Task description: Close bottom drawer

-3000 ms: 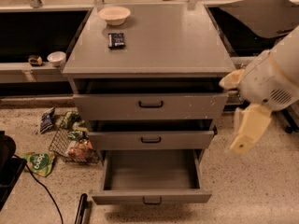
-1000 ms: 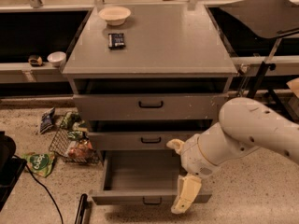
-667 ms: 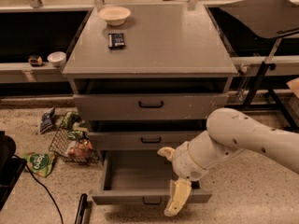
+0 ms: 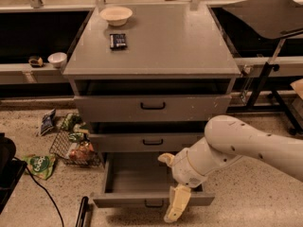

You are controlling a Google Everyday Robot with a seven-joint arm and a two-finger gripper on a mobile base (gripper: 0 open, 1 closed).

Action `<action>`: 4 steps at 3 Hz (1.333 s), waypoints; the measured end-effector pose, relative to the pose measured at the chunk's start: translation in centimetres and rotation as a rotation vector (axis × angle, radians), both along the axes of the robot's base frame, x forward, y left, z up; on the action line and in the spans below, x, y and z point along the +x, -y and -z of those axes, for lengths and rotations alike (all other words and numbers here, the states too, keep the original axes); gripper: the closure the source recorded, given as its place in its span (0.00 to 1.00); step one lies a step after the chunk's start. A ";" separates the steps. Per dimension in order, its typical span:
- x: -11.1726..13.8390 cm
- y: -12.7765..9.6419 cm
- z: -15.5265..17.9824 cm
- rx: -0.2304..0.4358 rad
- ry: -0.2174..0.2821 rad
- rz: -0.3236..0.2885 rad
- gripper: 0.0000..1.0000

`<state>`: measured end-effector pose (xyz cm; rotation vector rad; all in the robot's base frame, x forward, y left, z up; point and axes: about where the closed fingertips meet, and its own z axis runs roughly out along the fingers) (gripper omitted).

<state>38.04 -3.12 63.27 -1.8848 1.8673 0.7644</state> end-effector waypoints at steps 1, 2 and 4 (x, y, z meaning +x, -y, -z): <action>-0.4 -1.0 4.3 -0.037 0.001 -0.020 0.00; -1.2 -2.6 10.5 -0.058 0.009 -0.051 0.00; -2.1 -4.4 21.1 -0.019 -0.013 -0.070 0.00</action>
Offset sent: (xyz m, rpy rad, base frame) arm -0.0170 0.0450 -0.1909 -0.0760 -0.0287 0.0680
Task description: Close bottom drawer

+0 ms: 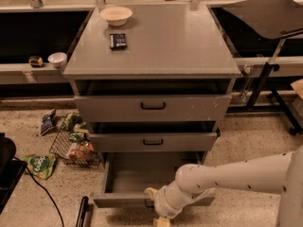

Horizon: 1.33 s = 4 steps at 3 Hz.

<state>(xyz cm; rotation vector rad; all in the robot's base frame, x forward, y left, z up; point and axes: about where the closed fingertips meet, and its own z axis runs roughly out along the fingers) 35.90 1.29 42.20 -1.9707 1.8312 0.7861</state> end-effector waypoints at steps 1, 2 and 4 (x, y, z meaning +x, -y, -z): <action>-0.5 -0.3 5.4 0.060 -0.074 0.002 0.00; -0.5 -0.3 5.4 0.060 -0.072 0.002 0.00; -0.2 2.4 9.5 -0.023 -0.080 0.063 0.00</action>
Offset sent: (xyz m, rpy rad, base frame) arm -0.0001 -0.0015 -0.0388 0.0416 0.0443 -0.0005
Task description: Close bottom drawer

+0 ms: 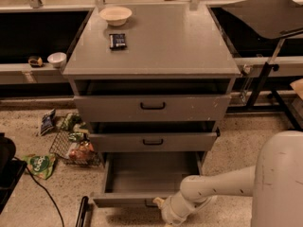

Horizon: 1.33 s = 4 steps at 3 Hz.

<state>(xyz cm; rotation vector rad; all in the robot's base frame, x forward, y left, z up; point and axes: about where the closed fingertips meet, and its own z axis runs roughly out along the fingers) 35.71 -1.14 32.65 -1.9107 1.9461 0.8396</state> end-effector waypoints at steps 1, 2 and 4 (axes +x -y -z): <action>0.2 3.6 3.5 -0.017 -0.017 0.050 0.00; 0.6 6.1 6.5 0.005 -0.030 0.076 0.18; 2.4 9.9 11.0 0.051 -0.065 0.116 0.65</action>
Offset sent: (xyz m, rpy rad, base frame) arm 0.0165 -0.0951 -0.1013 0.0339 0.0395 -0.1083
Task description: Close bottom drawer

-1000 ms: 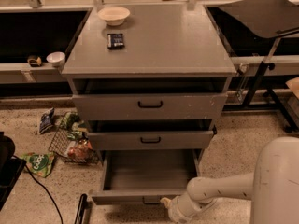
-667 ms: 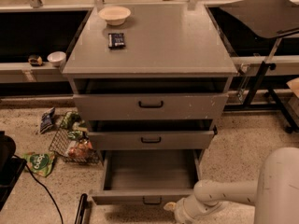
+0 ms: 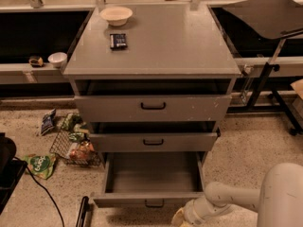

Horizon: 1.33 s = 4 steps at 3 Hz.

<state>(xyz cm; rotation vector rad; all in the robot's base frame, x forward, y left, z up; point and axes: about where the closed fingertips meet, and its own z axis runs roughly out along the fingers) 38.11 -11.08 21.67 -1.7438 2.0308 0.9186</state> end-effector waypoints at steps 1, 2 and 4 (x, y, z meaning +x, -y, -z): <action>0.7 0.1 0.1 -0.001 0.007 0.006 0.88; 0.7 0.1 0.1 -0.001 0.007 0.006 1.00; 3.5 -0.1 3.6 -0.039 0.104 -0.004 1.00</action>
Offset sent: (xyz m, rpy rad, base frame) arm 0.0067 -0.0015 -0.0009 -0.0006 -0.0071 -0.0064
